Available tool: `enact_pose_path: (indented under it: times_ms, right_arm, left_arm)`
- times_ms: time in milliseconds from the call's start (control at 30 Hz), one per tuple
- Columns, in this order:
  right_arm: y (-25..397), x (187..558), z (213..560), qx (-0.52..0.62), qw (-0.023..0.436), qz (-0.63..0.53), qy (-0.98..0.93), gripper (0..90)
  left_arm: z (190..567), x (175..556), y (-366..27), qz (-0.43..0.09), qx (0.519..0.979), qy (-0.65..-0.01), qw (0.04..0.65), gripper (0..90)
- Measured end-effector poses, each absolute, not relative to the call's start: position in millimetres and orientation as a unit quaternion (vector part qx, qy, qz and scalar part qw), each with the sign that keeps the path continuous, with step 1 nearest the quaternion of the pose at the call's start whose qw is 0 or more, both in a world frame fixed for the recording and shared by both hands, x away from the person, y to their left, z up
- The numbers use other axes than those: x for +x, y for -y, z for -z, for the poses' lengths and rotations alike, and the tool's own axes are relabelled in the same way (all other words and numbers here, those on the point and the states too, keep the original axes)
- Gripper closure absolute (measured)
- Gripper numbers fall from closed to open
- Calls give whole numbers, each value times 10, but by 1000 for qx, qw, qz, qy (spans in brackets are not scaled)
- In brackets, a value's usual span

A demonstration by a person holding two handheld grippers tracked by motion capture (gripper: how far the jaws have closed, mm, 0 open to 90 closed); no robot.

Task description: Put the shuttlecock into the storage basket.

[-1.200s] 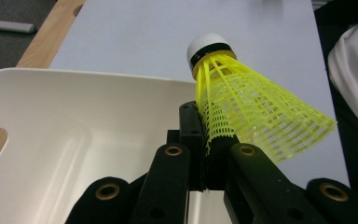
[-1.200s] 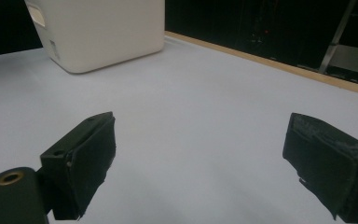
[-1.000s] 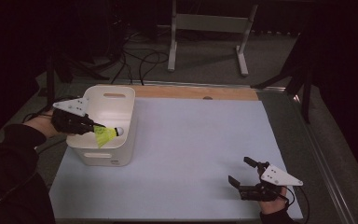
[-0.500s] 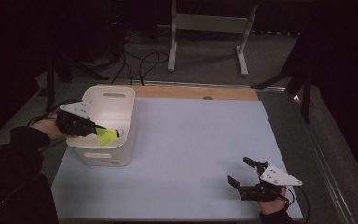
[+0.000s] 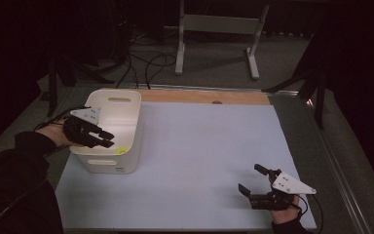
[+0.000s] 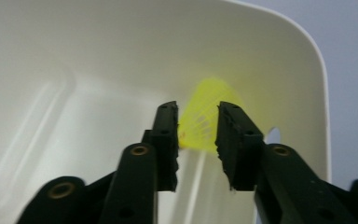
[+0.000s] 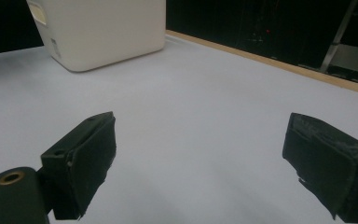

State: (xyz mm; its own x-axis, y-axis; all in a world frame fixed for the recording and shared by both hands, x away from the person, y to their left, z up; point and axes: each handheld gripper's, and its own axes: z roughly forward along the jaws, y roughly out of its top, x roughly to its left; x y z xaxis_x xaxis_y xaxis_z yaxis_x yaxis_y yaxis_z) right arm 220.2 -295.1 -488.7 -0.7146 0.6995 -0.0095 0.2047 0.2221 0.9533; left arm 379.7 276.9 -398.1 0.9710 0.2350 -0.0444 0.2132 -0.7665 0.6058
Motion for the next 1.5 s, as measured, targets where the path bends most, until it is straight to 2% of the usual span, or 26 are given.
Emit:
enact_pose_path:
  times_ms: [33, 267, 333, 467, 567, 833, 1500]
  right_arm:
    - [2951, 2200, 4886, 302, 226, -546, -748, 94]
    - [2952, 2198, 4884, 303, 226, -546, -748, 94]
    - [2950, 2198, 4883, 303, 227, -545, -748, 94]
    - [2949, 2197, 4881, 303, 227, -546, -748, 94]
    - [2948, 2195, 4877, 302, 229, -546, -747, 94]
    - [2949, 2195, 4872, 303, 229, -547, -746, 94]
    - [2959, 2191, 4865, 302, 229, -548, -746, 94]
  left_arm:
    - [3969, 3801, -2765, -18, 940, -126, 317, 609]
    - [3843, 3765, -2759, -29, 934, -139, 329, 433]
    - [3797, 3747, -2753, -30, 931, -137, 336, 411]
    - [3682, 3692, -2701, -33, 926, -130, 353, 281]
    - [3599, 3691, -2644, -22, 924, -161, 345, 157]
    - [3520, 3660, -2486, -4, 930, -154, 334, 7]
    - [3438, 3586, -2106, -17, 914, -120, 386, 0]
